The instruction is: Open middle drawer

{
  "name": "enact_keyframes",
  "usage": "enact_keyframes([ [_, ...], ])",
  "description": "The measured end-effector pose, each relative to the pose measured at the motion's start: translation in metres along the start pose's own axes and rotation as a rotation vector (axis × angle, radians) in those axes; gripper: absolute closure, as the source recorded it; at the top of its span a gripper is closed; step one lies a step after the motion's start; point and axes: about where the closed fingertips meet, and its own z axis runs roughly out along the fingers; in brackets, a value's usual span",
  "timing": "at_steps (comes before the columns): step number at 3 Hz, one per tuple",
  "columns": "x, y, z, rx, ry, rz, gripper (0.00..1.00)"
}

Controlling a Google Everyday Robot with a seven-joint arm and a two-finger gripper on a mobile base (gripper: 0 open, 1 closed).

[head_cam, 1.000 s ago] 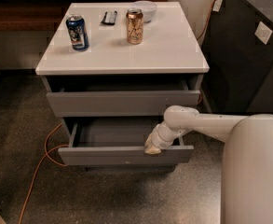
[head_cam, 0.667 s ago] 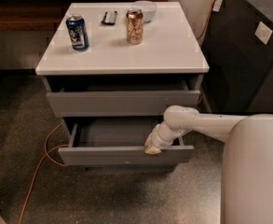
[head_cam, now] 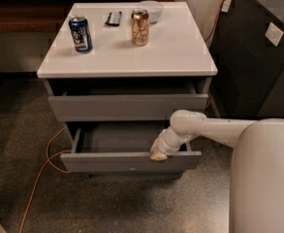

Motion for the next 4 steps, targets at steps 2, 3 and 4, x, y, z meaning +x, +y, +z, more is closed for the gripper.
enact_keyframes([
  [2, 0.000, 0.000, 0.000, 0.000, 0.000, 0.000, 1.00],
  [3, 0.000, 0.006, 0.001, -0.003, -0.004, 0.001, 0.84],
  [4, 0.001, 0.021, 0.002, -0.007, -0.018, 0.001, 0.52],
])
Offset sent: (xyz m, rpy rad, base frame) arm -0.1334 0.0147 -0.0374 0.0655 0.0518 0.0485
